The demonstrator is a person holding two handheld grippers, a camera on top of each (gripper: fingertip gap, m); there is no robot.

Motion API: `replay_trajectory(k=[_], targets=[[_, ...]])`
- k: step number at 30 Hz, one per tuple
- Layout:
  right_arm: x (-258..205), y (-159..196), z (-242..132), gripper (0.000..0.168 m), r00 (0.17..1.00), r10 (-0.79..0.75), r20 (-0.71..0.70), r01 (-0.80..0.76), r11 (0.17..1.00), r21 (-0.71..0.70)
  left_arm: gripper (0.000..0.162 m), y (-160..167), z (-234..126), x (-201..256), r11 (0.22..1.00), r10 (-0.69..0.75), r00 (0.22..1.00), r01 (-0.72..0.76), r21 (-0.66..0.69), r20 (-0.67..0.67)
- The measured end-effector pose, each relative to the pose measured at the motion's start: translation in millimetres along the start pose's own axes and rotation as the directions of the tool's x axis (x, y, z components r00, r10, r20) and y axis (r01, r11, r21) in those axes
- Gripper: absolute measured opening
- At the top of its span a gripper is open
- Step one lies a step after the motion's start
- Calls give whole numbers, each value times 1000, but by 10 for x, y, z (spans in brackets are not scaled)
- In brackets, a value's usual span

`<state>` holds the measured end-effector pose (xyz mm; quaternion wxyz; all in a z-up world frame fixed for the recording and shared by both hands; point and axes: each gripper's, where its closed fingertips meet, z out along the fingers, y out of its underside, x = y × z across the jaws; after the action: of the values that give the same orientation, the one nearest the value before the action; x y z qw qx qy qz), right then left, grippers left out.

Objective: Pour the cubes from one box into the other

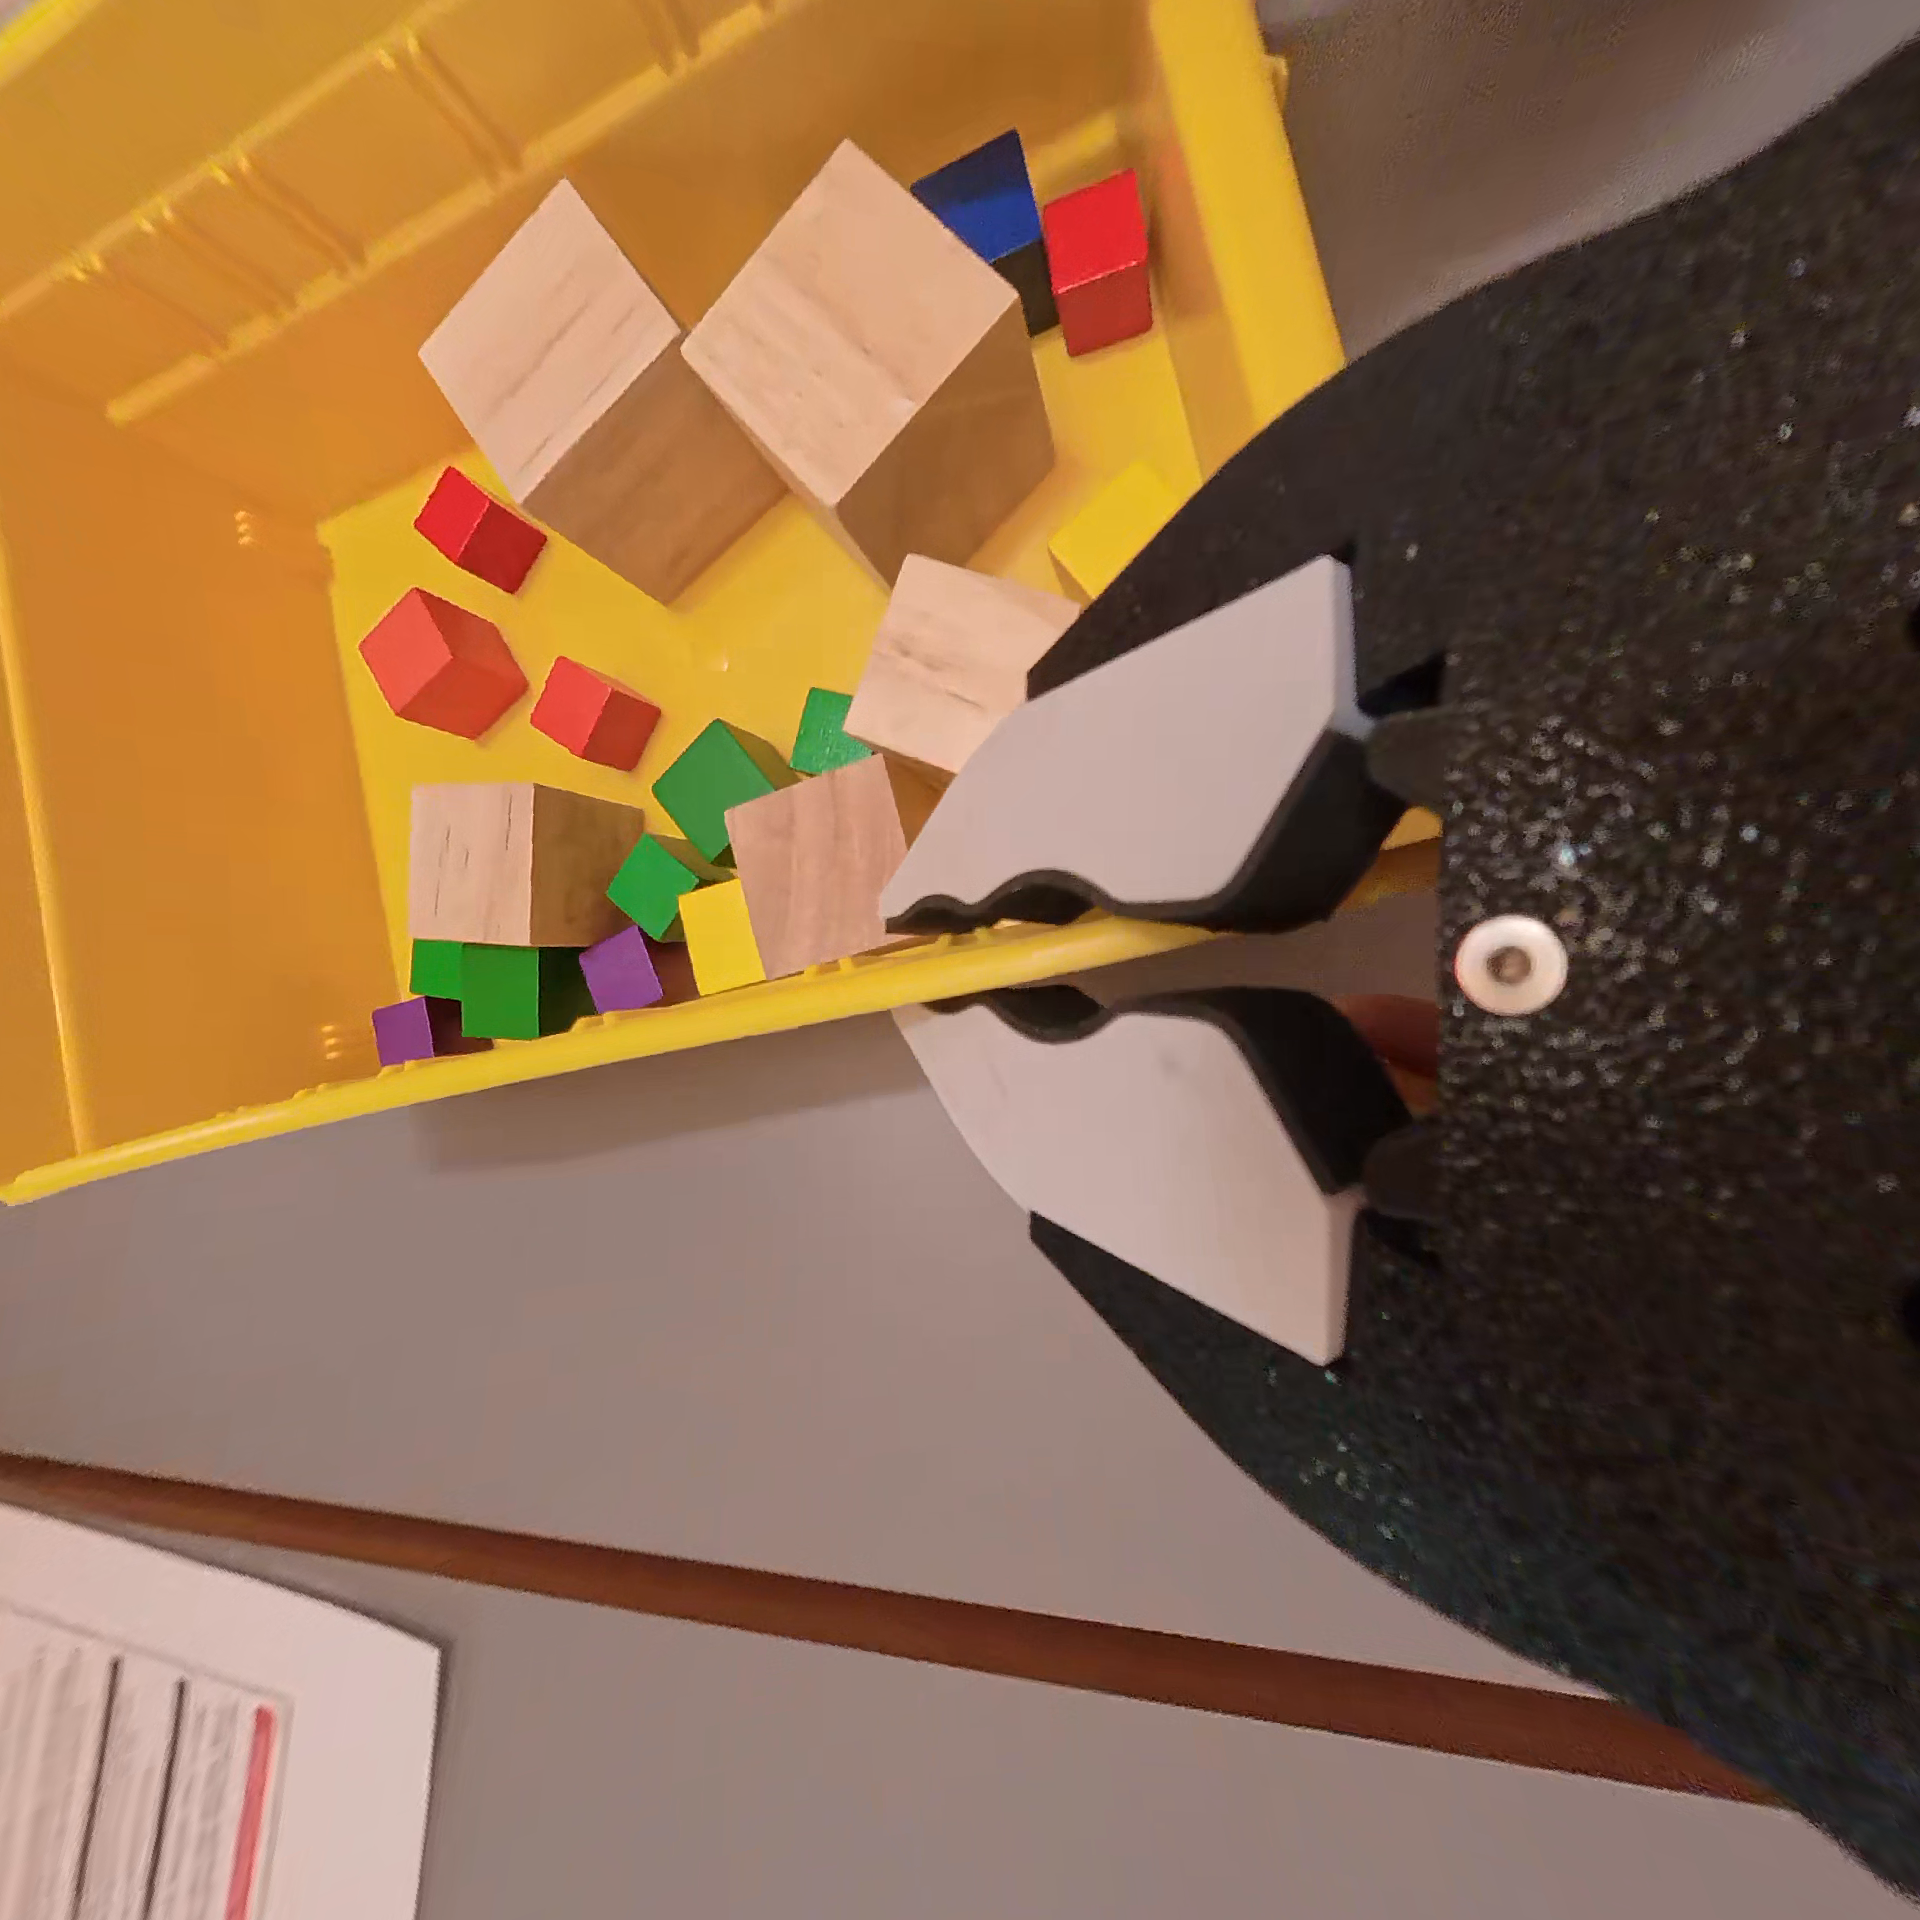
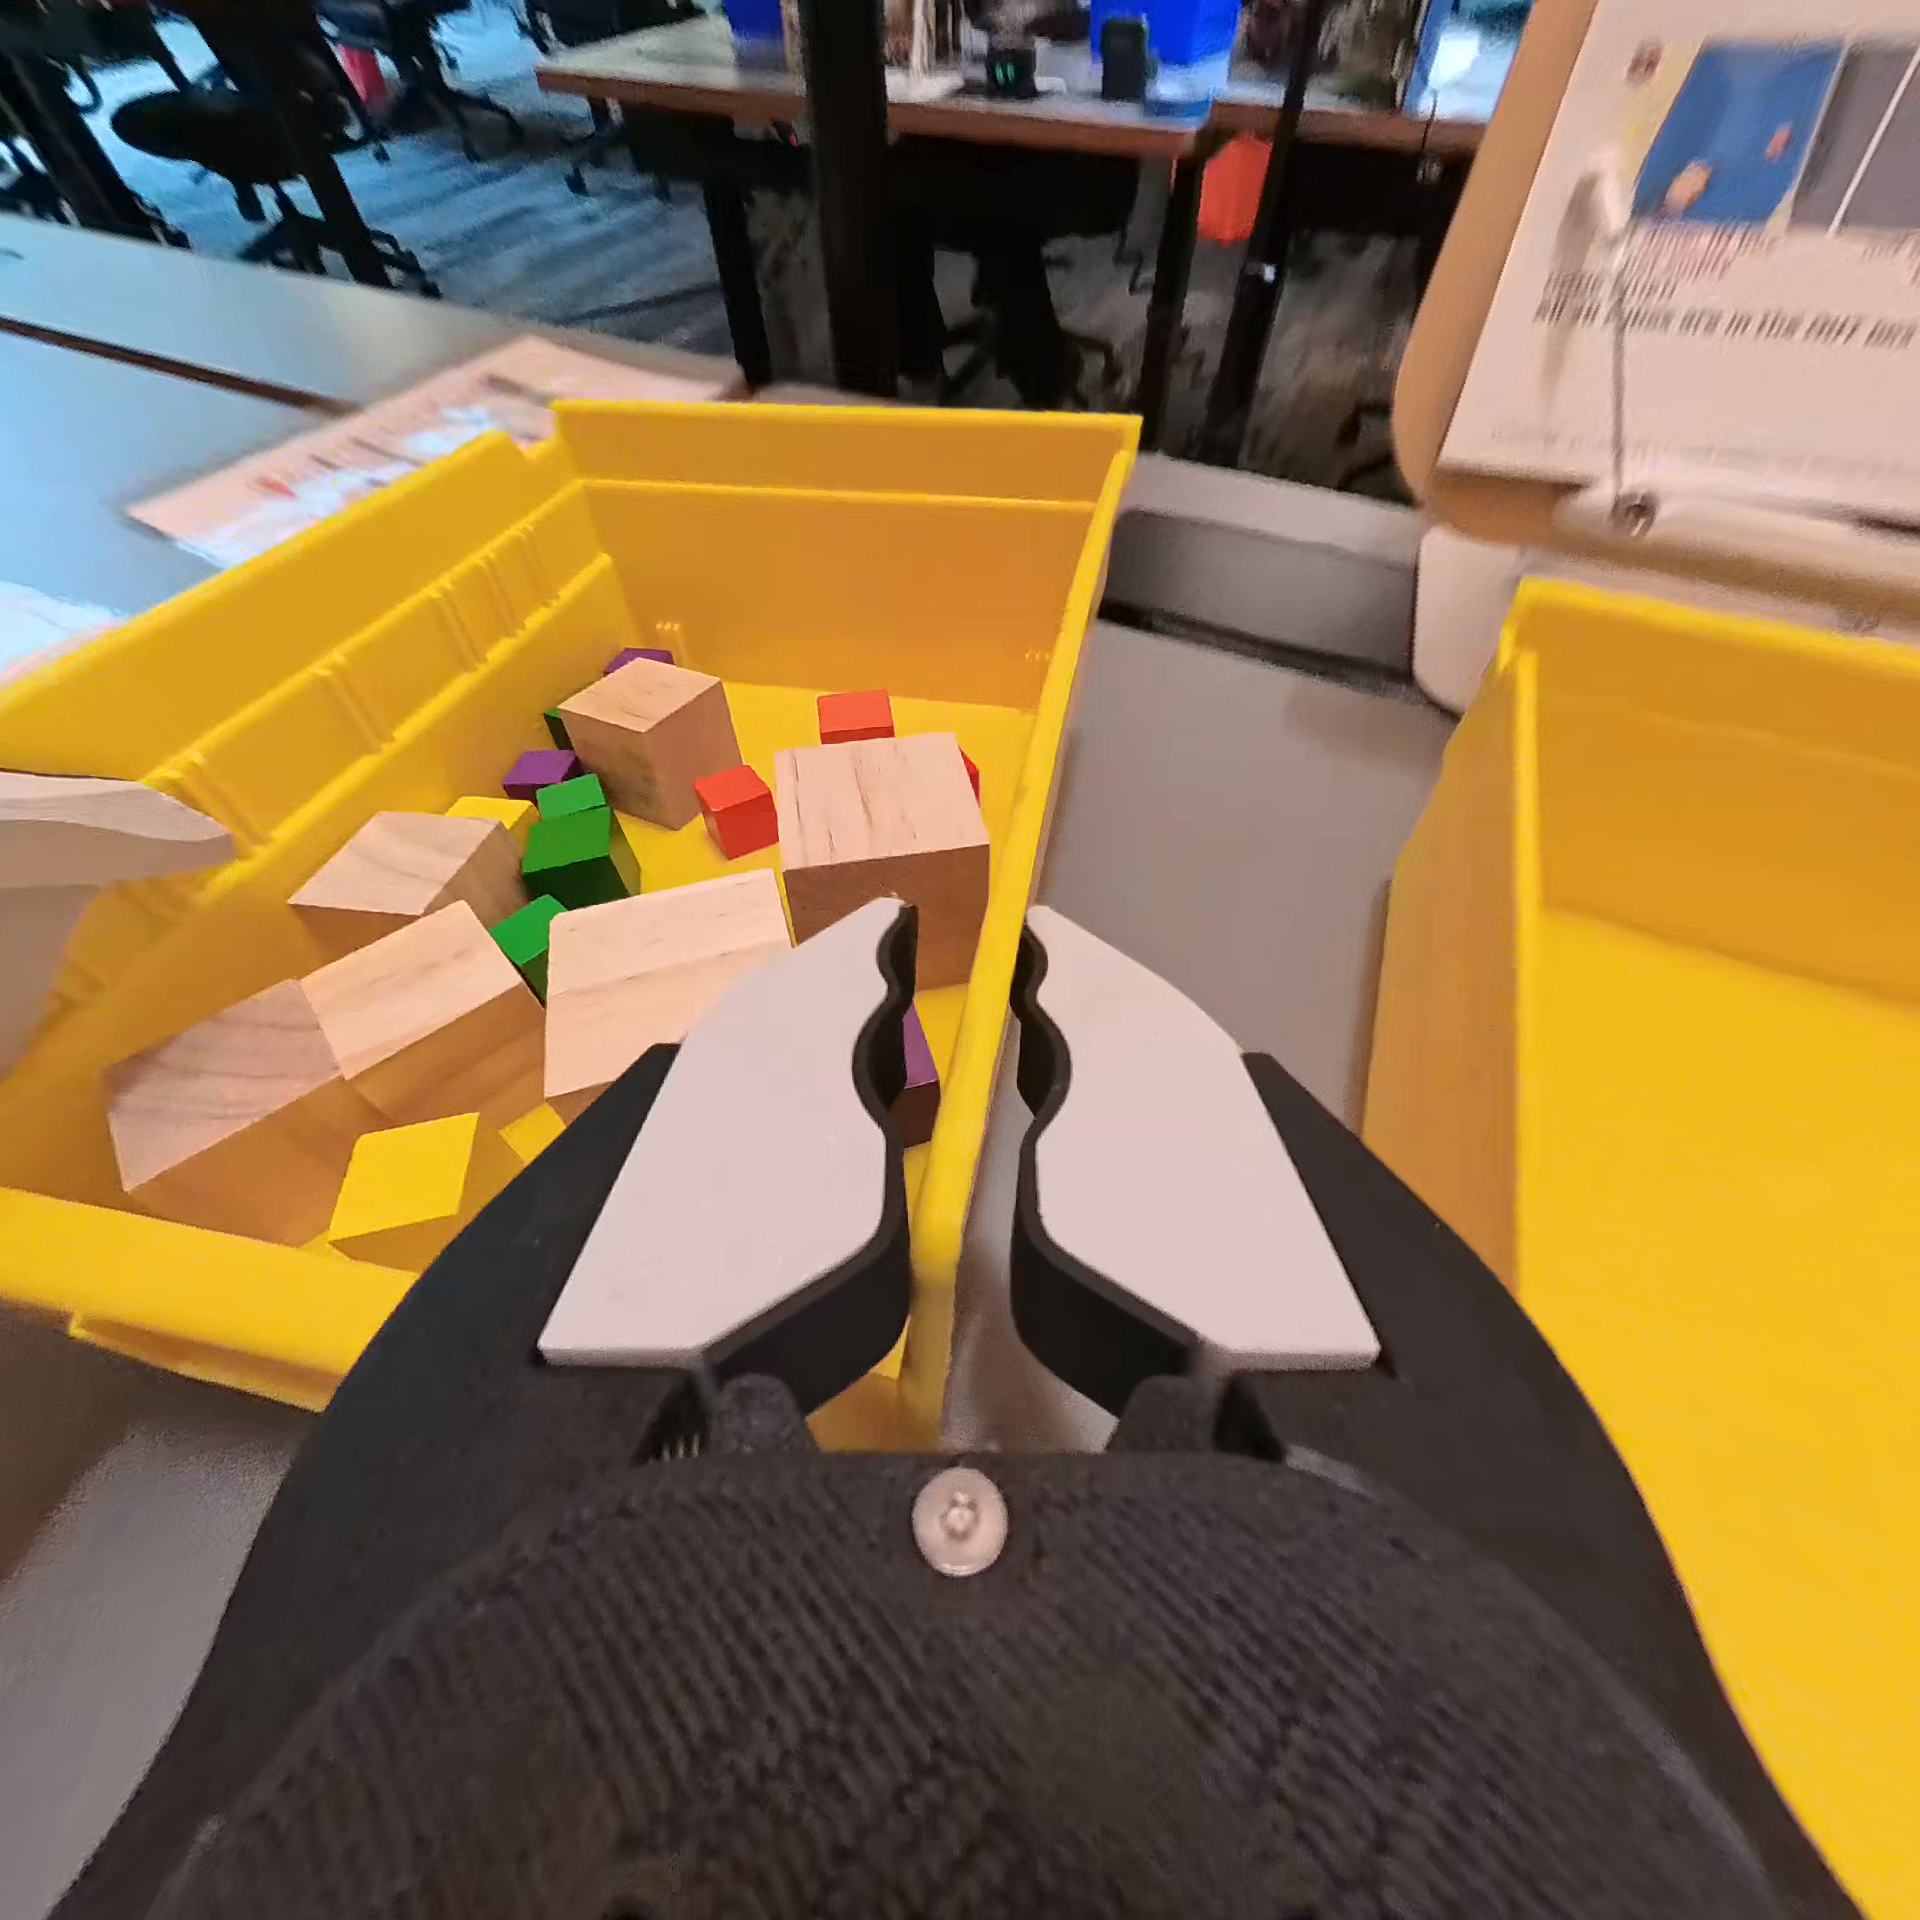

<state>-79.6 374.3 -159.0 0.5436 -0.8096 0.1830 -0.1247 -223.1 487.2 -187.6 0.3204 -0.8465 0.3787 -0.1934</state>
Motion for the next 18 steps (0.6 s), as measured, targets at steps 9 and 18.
replay_trajectory(k=[9, 18], targets=[[-71, 228, 160, 35, 993, -51, 109, 57, 997, -54, 8, -19, 343, -114, 999, -18, 1000, 17, 46, 4], [1061, -657, -1254, 35, 977, -85, 194, 53, 984, 168, 23, -94, 331, -161, 988, 1, 999, -9, 153, 51]])
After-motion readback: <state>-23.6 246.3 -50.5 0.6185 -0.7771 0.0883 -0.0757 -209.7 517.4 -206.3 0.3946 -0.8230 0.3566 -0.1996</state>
